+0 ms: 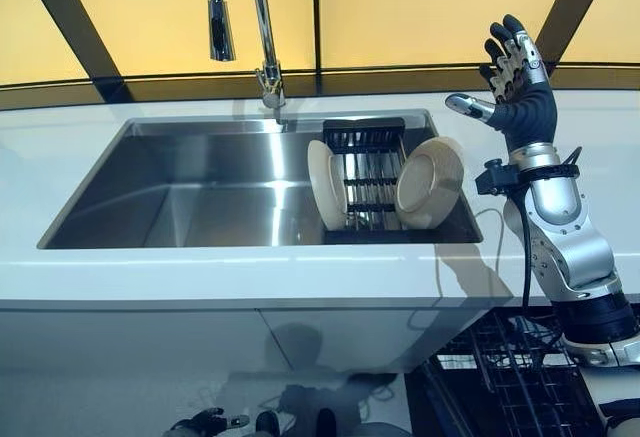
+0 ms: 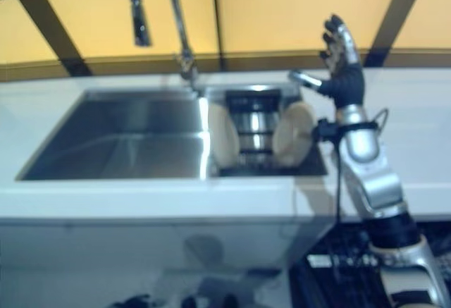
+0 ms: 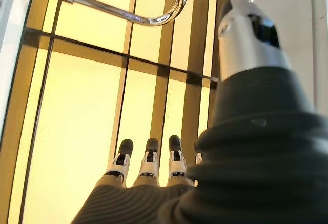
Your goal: Take plates into dishwasher
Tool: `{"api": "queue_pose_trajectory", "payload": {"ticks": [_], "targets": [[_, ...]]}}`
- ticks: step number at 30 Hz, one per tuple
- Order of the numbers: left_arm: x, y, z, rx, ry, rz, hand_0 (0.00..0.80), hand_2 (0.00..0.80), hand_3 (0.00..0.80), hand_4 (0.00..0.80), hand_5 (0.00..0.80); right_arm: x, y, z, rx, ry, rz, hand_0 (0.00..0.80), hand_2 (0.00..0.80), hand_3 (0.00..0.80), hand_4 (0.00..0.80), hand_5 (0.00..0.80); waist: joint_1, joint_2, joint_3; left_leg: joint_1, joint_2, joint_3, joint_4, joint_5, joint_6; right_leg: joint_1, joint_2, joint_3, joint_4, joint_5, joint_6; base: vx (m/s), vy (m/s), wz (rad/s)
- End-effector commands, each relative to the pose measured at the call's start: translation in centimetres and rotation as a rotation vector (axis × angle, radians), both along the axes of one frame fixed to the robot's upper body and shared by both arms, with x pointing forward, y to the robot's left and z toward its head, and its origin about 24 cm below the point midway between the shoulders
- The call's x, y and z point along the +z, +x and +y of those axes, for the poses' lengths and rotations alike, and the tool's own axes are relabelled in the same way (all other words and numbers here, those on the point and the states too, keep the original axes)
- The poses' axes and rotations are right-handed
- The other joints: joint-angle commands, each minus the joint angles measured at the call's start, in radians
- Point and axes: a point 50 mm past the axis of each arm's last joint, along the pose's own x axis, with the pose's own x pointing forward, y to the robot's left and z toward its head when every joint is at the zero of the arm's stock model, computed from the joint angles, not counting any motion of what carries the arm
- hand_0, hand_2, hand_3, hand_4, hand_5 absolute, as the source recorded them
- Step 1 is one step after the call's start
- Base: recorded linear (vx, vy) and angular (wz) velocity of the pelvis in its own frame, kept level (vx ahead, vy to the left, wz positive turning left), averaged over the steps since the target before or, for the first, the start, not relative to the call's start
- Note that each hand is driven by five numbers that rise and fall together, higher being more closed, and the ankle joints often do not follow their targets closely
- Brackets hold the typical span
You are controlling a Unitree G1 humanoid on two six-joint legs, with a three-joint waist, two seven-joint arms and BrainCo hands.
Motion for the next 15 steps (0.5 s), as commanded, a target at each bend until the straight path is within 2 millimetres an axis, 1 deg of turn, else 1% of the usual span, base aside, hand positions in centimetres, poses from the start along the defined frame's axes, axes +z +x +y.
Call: {"api": "queue_pose_trajectory", "payload": {"ticks": [1, 4, 6, 8, 9, 10, 11, 13, 14, 15], "targets": [[0.0, -0.1, 0.0, -0.057, 0.006, 0.014, 0.0, 0.0, 0.0, 0.0, 0.0, 2.3, -0.6, -2.1, -0.094, -0.009, -0.11, 0.0, 0.0, 0.0, 0.0, 0.0, 0.033, 0.021, -0.024, -0.038, -0.012, 0.005, 0.101, -0.029, 0.048, 0.036, -0.091, -0.011, 0.034, -0.14, 0.163, 0.094, 0.391, -0.2], [0.1, 0.7, -0.1, -0.082, 0.008, -0.002, 0.0, 0.0, 0.0, 0.0, 0.0, 1.7, -0.4, -2.8, -0.118, -0.016, -0.072, 0.0, 0.0, 0.0, 0.0, 0.0, 0.023, 0.027, -0.029, -0.038, -0.026, 0.026, 0.128, -0.057, 0.065, 0.015, -0.106, 0.001, 0.062, -0.141, 0.183, 0.082, 0.42, -0.32], [0.4, 1.4, 0.0, -0.093, 0.017, -0.017, 0.0, 0.0, 0.0, 0.0, 0.0, 1.3, -0.5, -3.4, -0.131, -0.015, -0.054, 0.0, 0.0, 0.0, 0.0, 0.0, 0.017, 0.026, -0.029, -0.037, -0.039, 0.03, 0.13, -0.07, 0.085, 0.001, -0.117, 0.008, 0.084, -0.137, 0.205, 0.068, 0.389, -0.36], [0.7, 2.0, 0.6, -0.107, 0.04, -0.028, 0.0, 0.0, 0.0, 0.0, 0.0, 1.0, -0.7, -4.1, -0.149, -0.007, -0.05, 0.0, 0.0, 0.0, 0.0, 0.0, 0.014, 0.026, -0.028, -0.018, -0.047, 0.044, 0.099, -0.069, 0.107, -0.029, -0.128, 0.011, 0.119, -0.133, 0.231, 0.042, 0.354, -0.24], [0.9, 2.2, 1.0, -0.11, 0.054, -0.031, 0.0, 0.0, 0.0, 0.0, 0.0, 0.9, -0.8, -4.3, -0.152, 0.001, -0.05, 0.0, 0.0, 0.0, 0.0, 0.0, 0.013, 0.026, -0.027, -0.01, -0.049, 0.057, 0.081, -0.065, 0.114, -0.045, -0.132, 0.004, 0.135, -0.131, 0.24, 0.013, 0.295, -0.34], [1.0, 2.3, 1.3, -0.104, 0.065, -0.033, 0.0, 0.0, 0.0, 0.0, 0.0, 0.8, -0.8, -4.5, -0.152, 0.01, -0.053, 0.0, 0.0, 0.0, 0.0, 0.0, 0.015, 0.027, -0.026, -0.002, -0.049, 0.071, 0.064, -0.062, 0.119, -0.058, -0.137, -0.013, 0.148, -0.128, 0.249, -0.003, 0.208, -0.44], [1.0, 2.3, 1.4, -0.101, 0.069, -0.036, 0.0, 0.0, 0.0, 0.0, 0.0, 0.8, -0.8, -4.5, -0.154, 0.013, -0.054, 0.0, 0.0, 0.0, 0.0, 0.0, 0.016, 0.027, -0.025, 0.001, -0.048, 0.078, 0.057, -0.061, 0.121, -0.063, -0.139, -0.022, 0.153, -0.126, 0.253, -0.019, 0.185, -0.56], [1.2, 2.4, 2.0, -0.071, 0.084, -0.046, 0.0, 0.0, 0.0, 0.0, 0.0, 0.8, -0.9, -4.6, -0.155, 0.027, -0.062, 0.0, 0.0, 0.0, 0.0, 0.0, 0.023, 0.03, -0.021, 0.024, -0.046, 0.124, 0.009, -0.053, 0.128, -0.088, -0.146, -0.075, 0.168, -0.107, 0.275, -0.019, 0.175, -0.75], [1.3, 2.4, 2.1, -0.061, 0.091, -0.047, 0.0, 0.0, 0.0, 0.0, 0.0, 0.9, -0.9, -4.7, -0.16, 0.033, -0.065, 0.0, 0.0, 0.0, 0.0, 0.0, 0.027, 0.029, -0.024, 0.028, -0.045, 0.143, -0.006, -0.049, 0.128, -0.088, -0.144, -0.098, 0.153, -0.105, 0.278, -0.008, 0.113, -0.64], [1.3, 2.4, 2.3, -0.057, 0.097, -0.045, 0.0, 0.0, 0.0, 0.0, 0.0, 0.9, -0.8, -4.8, -0.171, 0.038, -0.066, 0.0, 0.0, 0.0, 0.0, 0.0, 0.031, 0.028, -0.026, 0.029, -0.044, 0.151, -0.014, -0.047, 0.129, -0.087, -0.141, -0.108, 0.14, -0.103, 0.279, -0.007, 0.056, -0.5]]}}
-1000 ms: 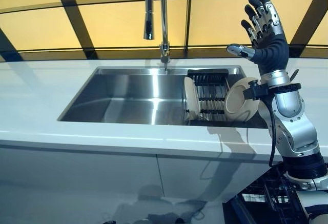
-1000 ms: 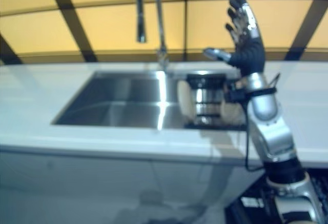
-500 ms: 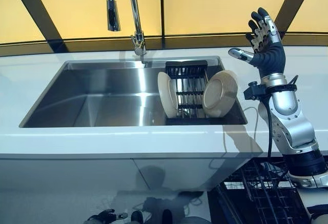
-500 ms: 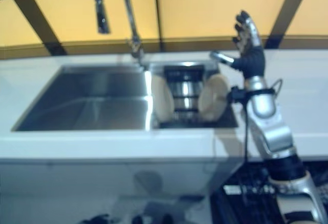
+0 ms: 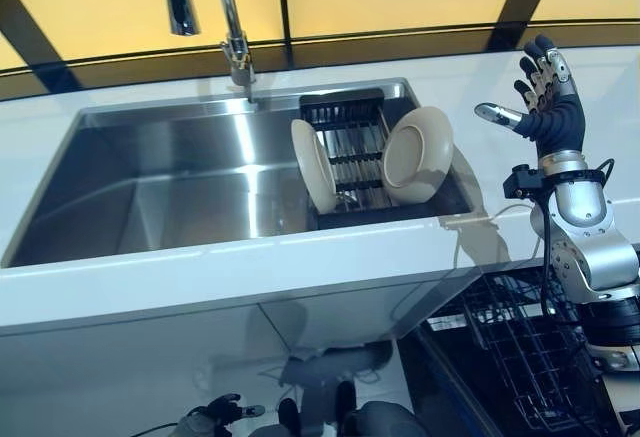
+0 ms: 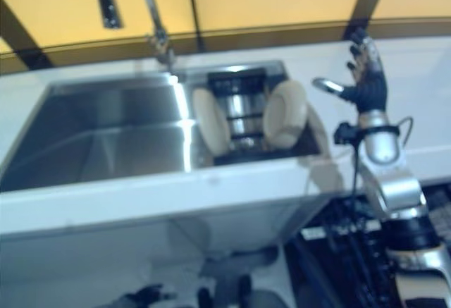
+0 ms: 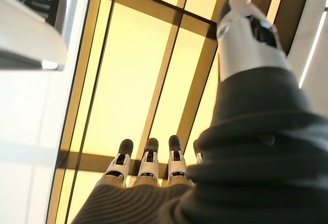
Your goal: Take plates into dishwasher
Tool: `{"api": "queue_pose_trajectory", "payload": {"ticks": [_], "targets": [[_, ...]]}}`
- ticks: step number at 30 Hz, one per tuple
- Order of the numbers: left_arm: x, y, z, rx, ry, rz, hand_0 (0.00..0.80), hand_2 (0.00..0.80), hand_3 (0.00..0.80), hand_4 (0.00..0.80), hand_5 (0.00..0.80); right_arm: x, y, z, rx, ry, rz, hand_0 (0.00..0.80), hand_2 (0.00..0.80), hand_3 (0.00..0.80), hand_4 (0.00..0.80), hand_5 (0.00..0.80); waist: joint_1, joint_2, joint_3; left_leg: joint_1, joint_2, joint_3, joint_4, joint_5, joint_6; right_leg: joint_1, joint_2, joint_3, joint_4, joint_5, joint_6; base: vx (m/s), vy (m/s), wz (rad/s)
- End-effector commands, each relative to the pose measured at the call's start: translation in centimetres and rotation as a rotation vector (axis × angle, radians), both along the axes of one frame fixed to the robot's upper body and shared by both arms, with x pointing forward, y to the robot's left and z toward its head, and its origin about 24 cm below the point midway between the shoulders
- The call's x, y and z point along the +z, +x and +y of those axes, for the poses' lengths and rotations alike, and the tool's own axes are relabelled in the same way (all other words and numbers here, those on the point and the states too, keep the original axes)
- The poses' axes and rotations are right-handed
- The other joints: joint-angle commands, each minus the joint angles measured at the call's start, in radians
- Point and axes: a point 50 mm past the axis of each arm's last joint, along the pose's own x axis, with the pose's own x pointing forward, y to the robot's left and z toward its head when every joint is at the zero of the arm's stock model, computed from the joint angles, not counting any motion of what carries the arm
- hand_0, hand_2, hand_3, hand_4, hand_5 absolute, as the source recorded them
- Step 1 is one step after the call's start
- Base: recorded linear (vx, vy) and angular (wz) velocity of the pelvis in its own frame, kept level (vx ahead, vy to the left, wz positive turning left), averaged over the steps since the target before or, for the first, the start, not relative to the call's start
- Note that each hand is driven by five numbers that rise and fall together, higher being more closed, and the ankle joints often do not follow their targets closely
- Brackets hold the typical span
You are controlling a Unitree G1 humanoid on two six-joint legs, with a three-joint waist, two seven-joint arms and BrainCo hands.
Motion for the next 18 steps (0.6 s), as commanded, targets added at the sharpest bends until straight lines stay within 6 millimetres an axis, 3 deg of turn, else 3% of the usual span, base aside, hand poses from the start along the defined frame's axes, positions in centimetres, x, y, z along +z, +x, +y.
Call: {"api": "queue_pose_trajectory", "payload": {"ticks": [1, 10, 18], "targets": [[0.7, 0.0, 3.0, 0.041, 0.09, 0.008, 0.0, 0.0, 0.0, 0.0, 0.0, 2.0, -0.8, -1.4, -0.047, 0.067, -0.135, 0.0, 0.0, 0.0, 0.0, 0.0, 0.007, -0.04, -0.073, -0.016, -0.033, 0.022, -0.001, -0.12, 0.076, 0.051, -0.08, -0.03, -0.02, -0.063, 0.107, -0.013, 0.028, -0.41], [0.5, -0.2, 2.2, 0.029, 0.064, 0.02, 0.0, 0.0, 0.0, 0.0, 0.0, 0.8, 0.1, -2.5, -0.054, 0.145, -0.021, 0.0, 0.0, 0.0, 0.0, 0.0, 0.012, -0.06, -0.094, -0.032, -0.041, 0.028, -0.001, -0.134, 0.085, 0.07, -0.058, -0.011, -0.104, -0.04, 0.096, 0.018, -0.001, -0.12], [0.4, -0.6, 2.6, 0.03, 0.077, 0.038, 0.0, 0.0, 0.0, 0.0, 0.0, -1.2, 1.0, -0.8, 0.121, 0.22, 0.159, 0.0, 0.0, 0.0, 0.0, 0.0, 0.014, -0.072, -0.099, -0.018, -0.043, 0.035, -0.001, -0.141, 0.083, 0.093, -0.055, -0.009, -0.127, -0.034, 0.097, 0.0, 0.0, 0.0]]}}
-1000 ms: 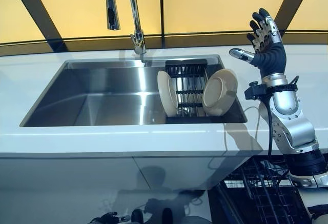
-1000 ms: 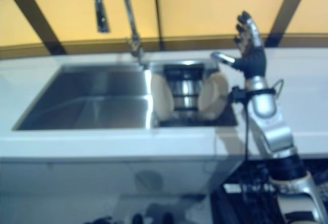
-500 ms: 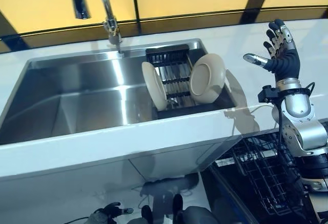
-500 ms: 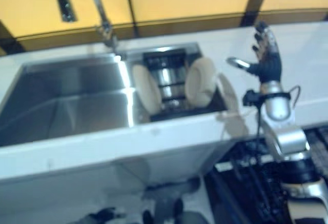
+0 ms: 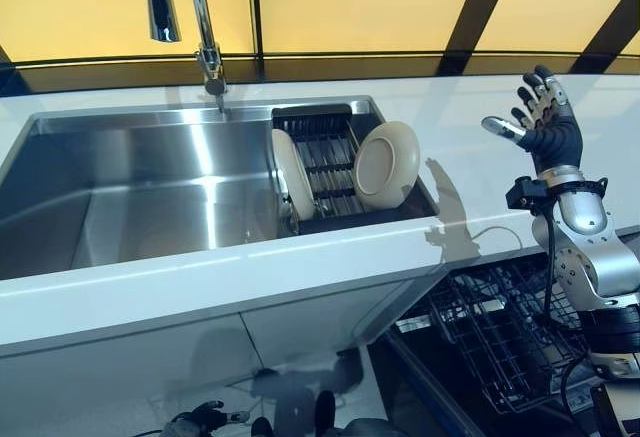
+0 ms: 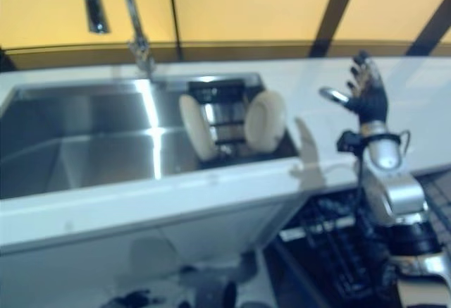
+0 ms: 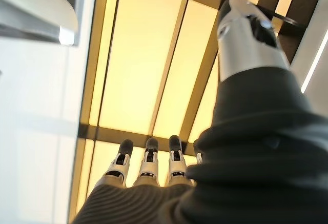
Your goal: Take plates into dishwasher
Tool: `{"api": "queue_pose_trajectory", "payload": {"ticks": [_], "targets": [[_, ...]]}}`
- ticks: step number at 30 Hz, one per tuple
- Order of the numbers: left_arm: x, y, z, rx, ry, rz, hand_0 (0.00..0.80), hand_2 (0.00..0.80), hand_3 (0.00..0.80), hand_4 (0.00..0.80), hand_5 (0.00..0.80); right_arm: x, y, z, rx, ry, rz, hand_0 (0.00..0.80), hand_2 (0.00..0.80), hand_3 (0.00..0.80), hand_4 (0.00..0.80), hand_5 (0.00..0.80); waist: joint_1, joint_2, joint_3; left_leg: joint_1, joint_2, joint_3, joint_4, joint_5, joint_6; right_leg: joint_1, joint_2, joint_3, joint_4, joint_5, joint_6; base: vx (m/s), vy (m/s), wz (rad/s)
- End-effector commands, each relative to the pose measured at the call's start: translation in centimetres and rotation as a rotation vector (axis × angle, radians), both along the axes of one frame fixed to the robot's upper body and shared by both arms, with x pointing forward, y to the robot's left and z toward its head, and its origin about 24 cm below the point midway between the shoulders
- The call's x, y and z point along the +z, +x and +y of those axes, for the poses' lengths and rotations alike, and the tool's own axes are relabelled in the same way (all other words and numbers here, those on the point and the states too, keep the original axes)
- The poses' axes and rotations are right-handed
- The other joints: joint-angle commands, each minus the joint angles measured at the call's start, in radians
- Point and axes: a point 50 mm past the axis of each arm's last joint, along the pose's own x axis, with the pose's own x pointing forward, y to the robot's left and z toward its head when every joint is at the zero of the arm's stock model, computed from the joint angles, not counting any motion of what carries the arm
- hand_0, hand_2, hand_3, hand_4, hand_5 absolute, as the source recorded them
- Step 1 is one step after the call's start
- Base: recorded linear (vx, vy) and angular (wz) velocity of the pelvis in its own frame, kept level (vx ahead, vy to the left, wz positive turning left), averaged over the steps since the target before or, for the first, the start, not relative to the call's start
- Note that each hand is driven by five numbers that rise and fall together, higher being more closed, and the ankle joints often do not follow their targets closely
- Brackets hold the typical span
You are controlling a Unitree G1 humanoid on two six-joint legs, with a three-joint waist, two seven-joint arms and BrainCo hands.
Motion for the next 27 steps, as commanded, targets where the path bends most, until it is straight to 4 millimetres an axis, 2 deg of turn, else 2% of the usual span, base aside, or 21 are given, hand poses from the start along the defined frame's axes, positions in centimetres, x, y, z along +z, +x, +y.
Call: {"api": "queue_pose_trajectory", "payload": {"ticks": [1, 6, 10, 19, 27], "targets": [[0.2, 0.2, 1.1, -0.003, 0.039, 0.017, 0.0, 0.0, 0.0, 0.0, 0.0, 1.1, 0.6, 0.8, 0.097, 0.093, -0.007, 0.0, 0.0, 0.0, 0.0, 0.0, 0.011, 0.028, -0.026, -0.017, -0.028, 0.001, 0.004, -0.131, 0.073, 0.042, -0.057, -0.017, 0.023, -0.13, 0.087, 0.0, 0.0, 0.0], [0.2, 0.0, 1.4, -0.007, 0.047, 0.028, 0.0, 0.0, 0.0, 0.0, 0.0, -1.4, 1.1, 2.6, 0.207, 0.164, 0.143, 0.0, 0.0, 0.0, 0.0, 0.0, 0.014, 0.023, -0.025, -0.008, -0.027, 0.007, 0.004, -0.133, 0.077, 0.044, -0.057, -0.016, 0.028, -0.128, 0.091, 0.0, 0.0, 0.0], [0.3, 0.3, 1.4, -0.013, 0.051, 0.024, 0.0, 0.0, 0.0, 0.0, 0.0, -2.5, 1.4, 3.3, 0.226, 0.174, 0.202, 0.0, 0.0, 0.0, 0.0, 0.0, 0.017, 0.018, -0.02, -0.003, -0.026, 0.009, 0.004, -0.133, 0.079, 0.042, -0.058, -0.016, 0.034, -0.125, 0.094, 0.0, 0.0, 0.0], [0.5, 0.6, 1.4, -0.023, 0.056, 0.023, 0.0, 0.0, 0.0, 0.0, 0.0, -3.5, 2.2, 3.5, 0.188, 0.21, 0.279, 0.0, 0.0, 0.0, 0.0, 0.0, 0.03, 0.009, -0.01, 0.002, -0.027, 0.003, 0.004, -0.132, 0.081, 0.042, -0.057, -0.018, 0.038, -0.122, 0.097, 0.0, 0.0, 0.0], [0.5, 0.6, 1.4, -0.032, 0.056, 0.027, 0.0, 0.0, 0.0, 0.0, 0.0, -3.5, 2.8, 3.1, 0.128, 0.236, 0.286, 0.0, 0.0, 0.0, 0.0, 0.0, 0.04, 0.003, -0.005, 0.0, -0.027, -0.008, 0.004, -0.132, 0.08, 0.04, -0.057, -0.019, 0.04, -0.121, 0.098, 0.0, 0.0, 0.0]]}}
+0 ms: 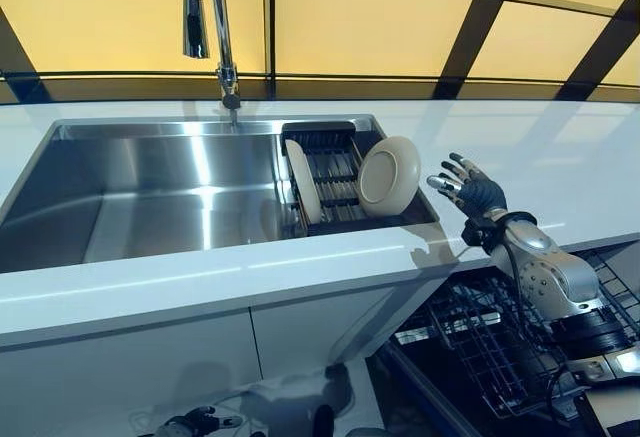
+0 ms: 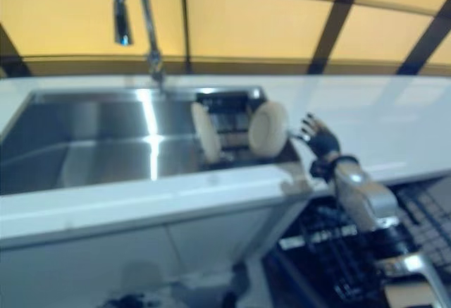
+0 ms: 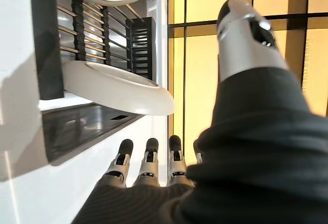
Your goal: Take plates into dishwasher
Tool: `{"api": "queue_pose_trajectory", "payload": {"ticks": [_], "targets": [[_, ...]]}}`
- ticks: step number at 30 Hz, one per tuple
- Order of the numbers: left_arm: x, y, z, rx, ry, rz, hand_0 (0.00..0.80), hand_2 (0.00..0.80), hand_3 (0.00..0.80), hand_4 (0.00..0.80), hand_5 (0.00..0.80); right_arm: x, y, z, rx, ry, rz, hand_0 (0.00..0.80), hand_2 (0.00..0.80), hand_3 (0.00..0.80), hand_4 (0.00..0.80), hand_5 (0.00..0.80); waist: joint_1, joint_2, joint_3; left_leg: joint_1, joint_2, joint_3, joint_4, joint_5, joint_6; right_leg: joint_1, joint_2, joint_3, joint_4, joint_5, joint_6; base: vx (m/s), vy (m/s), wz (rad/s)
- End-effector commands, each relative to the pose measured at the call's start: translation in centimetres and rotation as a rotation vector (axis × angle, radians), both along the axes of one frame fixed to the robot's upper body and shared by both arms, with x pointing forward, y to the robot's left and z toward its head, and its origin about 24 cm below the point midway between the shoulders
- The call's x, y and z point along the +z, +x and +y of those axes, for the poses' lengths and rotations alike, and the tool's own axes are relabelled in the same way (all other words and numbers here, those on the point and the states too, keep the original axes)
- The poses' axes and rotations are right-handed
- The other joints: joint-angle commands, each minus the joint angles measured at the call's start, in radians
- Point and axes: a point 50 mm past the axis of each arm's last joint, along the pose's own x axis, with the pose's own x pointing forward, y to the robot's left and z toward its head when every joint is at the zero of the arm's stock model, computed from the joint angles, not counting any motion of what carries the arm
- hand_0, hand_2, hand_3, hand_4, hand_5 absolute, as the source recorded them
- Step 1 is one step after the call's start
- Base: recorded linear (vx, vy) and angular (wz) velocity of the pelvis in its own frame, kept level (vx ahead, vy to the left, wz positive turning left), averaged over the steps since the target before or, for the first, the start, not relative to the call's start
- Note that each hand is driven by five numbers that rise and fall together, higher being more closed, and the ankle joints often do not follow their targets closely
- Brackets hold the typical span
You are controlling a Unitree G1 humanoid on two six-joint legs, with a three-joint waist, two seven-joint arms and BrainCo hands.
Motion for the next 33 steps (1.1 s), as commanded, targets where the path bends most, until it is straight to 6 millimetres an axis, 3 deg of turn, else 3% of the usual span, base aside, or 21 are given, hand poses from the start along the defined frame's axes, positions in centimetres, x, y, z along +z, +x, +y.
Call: {"api": "queue_pose_trajectory", "payload": {"ticks": [1, 33], "targets": [[0.4, 1.2, 0.3, -0.044, 0.02, -0.004, 0.0, 0.0, 0.0, 0.0, 0.0, 4.4, 1.9, 0.8, -0.021, 0.093, -0.16, 0.0, 0.0, 0.0, 0.0, 0.0, 0.03, 0.031, 0.036, -0.003, -0.012, -0.014, 0.004, -0.139, 0.053, 0.039, -0.037, -0.022, 0.042, -0.133, 0.079, 0.0, 0.0, 0.0], [0.7, 2.3, 0.1, -0.069, 0.019, -0.027, 0.0, 0.0, 0.0, 0.0, 0.0, 4.8, 2.9, 2.4, 0.019, 0.158, -0.133, 0.0, 0.0, 0.0, 0.0, 0.0, 0.046, 0.047, 0.079, -0.016, -0.017, -0.037, 0.004, -0.136, 0.053, 0.017, -0.046, -0.036, 0.064, -0.139, 0.081, 0.0, 0.0, 0.0]]}}
